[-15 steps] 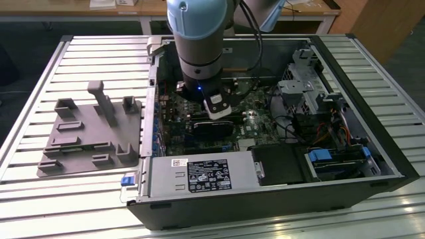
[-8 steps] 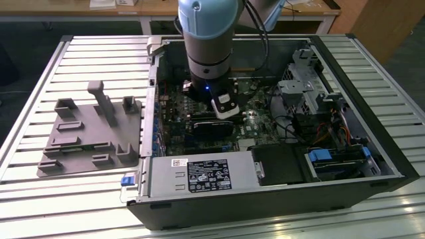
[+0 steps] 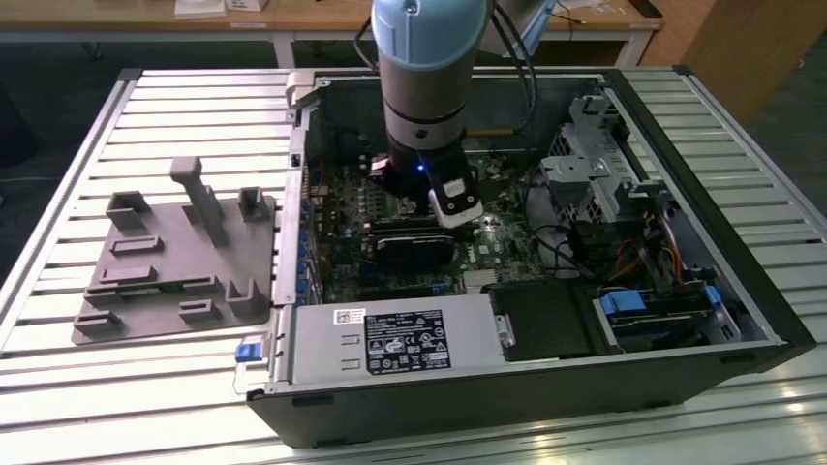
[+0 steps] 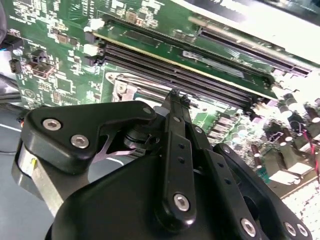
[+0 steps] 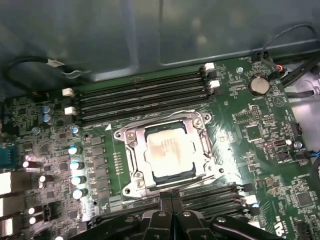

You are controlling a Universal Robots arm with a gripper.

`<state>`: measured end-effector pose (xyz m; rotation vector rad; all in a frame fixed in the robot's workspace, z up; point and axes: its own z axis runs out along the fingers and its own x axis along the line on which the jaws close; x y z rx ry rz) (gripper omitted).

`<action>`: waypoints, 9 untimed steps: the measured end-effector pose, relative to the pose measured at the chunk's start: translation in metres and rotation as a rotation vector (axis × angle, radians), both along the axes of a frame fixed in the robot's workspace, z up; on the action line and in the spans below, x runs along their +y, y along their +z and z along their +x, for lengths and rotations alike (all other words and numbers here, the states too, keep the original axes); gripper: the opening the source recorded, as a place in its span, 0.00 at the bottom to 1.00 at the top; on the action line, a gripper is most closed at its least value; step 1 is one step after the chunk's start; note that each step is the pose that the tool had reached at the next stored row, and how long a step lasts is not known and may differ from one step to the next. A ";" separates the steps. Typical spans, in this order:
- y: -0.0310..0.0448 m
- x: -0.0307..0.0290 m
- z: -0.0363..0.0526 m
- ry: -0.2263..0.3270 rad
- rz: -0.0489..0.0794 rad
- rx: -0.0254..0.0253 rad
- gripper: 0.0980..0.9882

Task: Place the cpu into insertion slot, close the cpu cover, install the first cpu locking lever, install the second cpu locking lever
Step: 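Install the second cpu locking lever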

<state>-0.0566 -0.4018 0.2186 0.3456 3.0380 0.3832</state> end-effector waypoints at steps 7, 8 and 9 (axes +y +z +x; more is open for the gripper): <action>0.0000 0.0106 0.0076 0.000 -0.039 0.0020 0.00; 0.0000 0.0116 0.0088 0.000 -0.041 0.0025 0.00; 0.0000 0.0129 0.0099 0.000 -0.045 0.0032 0.00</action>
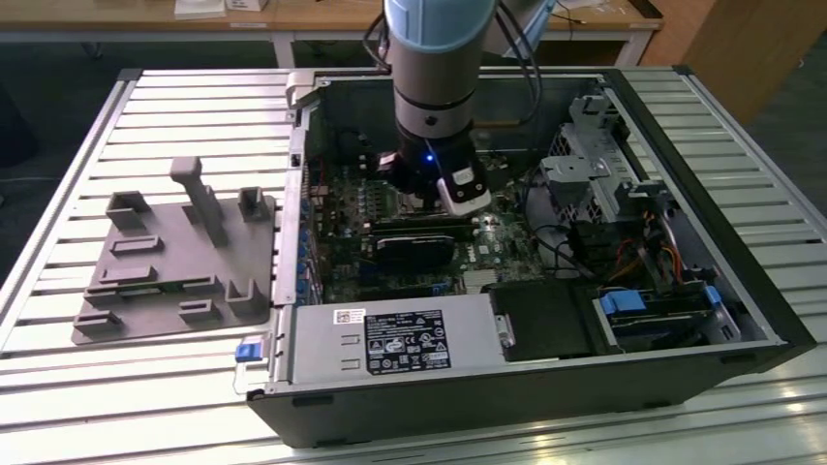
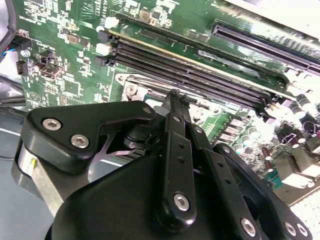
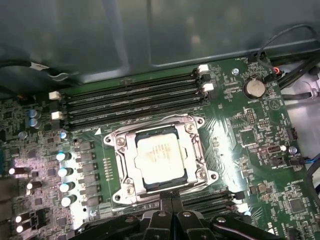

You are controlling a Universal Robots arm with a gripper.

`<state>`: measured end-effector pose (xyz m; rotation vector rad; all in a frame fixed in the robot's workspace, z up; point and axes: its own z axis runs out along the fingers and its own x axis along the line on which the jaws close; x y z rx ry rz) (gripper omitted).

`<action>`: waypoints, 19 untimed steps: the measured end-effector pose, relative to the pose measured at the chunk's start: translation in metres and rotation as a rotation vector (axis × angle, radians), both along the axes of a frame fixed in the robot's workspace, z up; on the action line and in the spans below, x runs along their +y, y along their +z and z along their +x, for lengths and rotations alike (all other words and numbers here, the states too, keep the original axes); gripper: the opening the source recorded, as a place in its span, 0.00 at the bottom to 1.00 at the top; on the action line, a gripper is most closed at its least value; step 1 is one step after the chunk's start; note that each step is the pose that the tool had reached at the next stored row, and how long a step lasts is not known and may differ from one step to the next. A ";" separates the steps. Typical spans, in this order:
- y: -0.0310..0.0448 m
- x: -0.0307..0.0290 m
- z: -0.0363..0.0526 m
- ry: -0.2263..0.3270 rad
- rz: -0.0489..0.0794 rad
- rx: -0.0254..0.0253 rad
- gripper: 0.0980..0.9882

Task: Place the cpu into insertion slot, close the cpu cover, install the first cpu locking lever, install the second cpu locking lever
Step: 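Install the second cpu locking lever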

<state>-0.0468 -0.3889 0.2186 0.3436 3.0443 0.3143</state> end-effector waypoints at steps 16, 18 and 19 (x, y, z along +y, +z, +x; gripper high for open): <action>-0.0009 0.0186 0.0015 0.007 -0.055 0.0166 0.00; -0.0009 0.0211 0.0016 0.009 -0.056 0.0168 0.00; -0.0009 0.0223 0.0017 0.010 -0.056 0.0169 0.00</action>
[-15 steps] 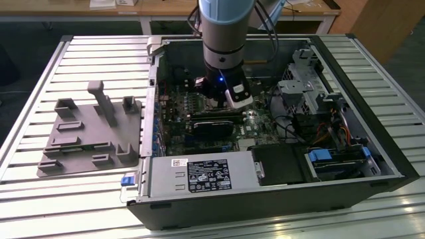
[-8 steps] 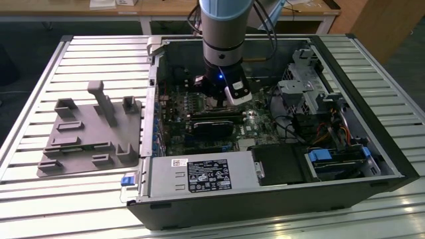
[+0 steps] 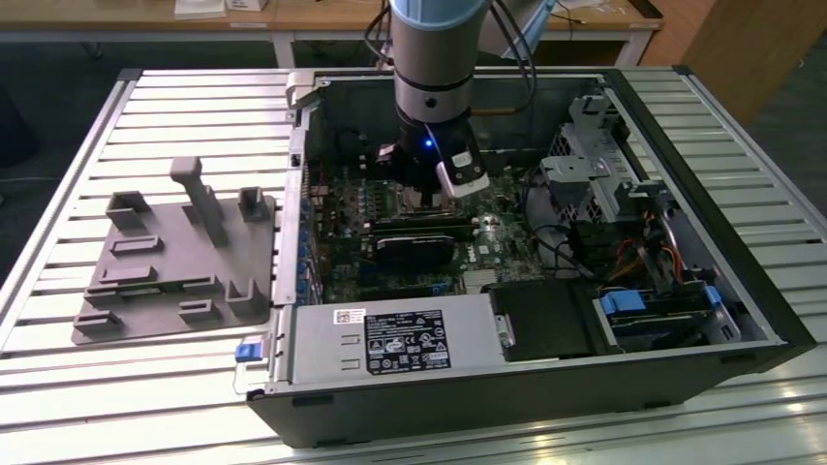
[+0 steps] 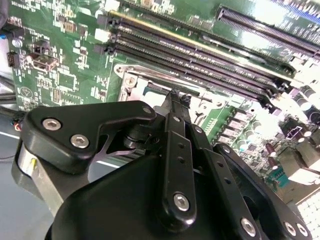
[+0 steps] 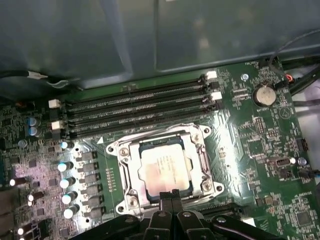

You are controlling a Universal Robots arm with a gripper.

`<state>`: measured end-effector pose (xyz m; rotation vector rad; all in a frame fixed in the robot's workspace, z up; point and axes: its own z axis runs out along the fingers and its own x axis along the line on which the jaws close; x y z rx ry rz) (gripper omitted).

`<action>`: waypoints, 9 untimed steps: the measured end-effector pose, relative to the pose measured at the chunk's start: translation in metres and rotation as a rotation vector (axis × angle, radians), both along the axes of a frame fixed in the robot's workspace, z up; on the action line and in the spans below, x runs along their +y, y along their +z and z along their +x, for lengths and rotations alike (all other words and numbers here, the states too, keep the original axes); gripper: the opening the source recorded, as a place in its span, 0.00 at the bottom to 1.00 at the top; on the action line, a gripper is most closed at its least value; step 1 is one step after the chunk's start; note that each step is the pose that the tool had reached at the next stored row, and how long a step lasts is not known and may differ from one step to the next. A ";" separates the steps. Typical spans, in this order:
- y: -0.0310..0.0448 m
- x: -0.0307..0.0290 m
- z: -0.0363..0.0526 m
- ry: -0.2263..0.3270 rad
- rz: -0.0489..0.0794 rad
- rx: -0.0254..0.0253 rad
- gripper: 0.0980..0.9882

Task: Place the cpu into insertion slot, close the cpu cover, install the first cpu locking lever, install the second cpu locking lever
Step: 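Install the second cpu locking lever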

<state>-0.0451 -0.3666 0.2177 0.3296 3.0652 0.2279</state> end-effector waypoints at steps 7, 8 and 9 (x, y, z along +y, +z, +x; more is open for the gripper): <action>-0.0005 0.0070 0.0011 0.004 -0.006 0.0033 0.00; -0.0007 0.0077 0.0014 0.004 -0.010 0.0049 0.00; -0.0007 0.0084 0.0018 0.005 -0.015 0.0070 0.00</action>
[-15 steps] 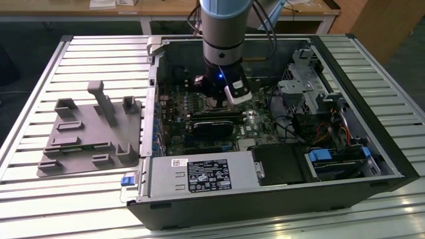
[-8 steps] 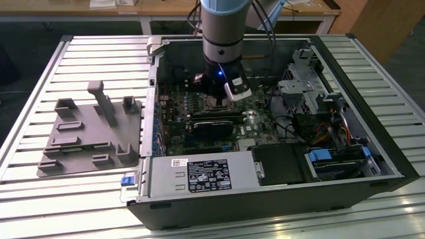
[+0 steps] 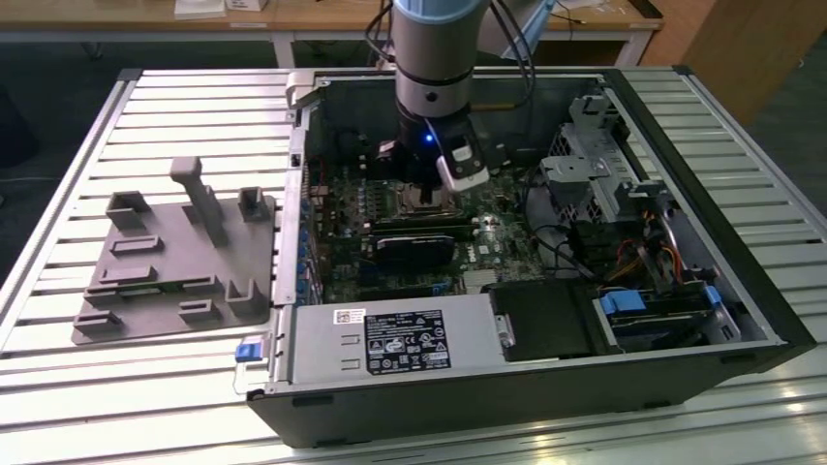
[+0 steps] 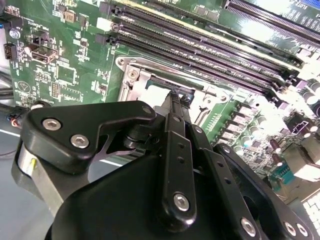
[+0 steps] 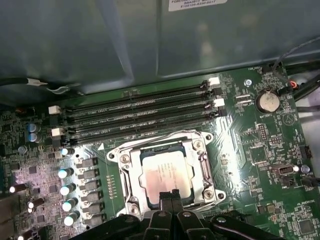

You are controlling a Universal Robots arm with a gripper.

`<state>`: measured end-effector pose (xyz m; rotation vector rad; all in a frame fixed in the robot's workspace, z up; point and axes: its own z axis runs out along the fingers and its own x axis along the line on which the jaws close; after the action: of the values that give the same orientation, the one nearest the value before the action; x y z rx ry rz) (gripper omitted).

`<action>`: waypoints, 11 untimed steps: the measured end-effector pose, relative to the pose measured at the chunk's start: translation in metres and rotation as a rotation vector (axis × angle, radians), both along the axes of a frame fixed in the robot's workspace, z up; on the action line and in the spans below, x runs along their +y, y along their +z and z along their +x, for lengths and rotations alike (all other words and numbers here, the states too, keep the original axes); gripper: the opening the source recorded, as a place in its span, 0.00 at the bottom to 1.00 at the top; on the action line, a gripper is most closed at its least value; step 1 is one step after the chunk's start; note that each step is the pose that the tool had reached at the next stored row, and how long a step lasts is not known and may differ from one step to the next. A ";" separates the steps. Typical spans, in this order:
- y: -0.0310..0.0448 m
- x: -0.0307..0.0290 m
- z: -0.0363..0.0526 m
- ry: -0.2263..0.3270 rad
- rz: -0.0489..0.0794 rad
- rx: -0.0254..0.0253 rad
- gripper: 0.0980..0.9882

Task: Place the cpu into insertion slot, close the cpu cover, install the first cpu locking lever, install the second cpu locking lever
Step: 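Install the second cpu locking lever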

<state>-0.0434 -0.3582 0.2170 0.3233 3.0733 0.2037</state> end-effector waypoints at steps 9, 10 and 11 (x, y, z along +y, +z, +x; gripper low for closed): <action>-0.0001 0.0051 0.0030 0.010 -0.008 0.0041 0.00; -0.0001 0.0055 0.0035 0.011 -0.009 0.0042 0.00; -0.0001 0.0061 0.0040 0.013 -0.009 0.0042 0.00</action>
<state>-0.0394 -0.3521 0.2169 0.3041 3.0803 0.1906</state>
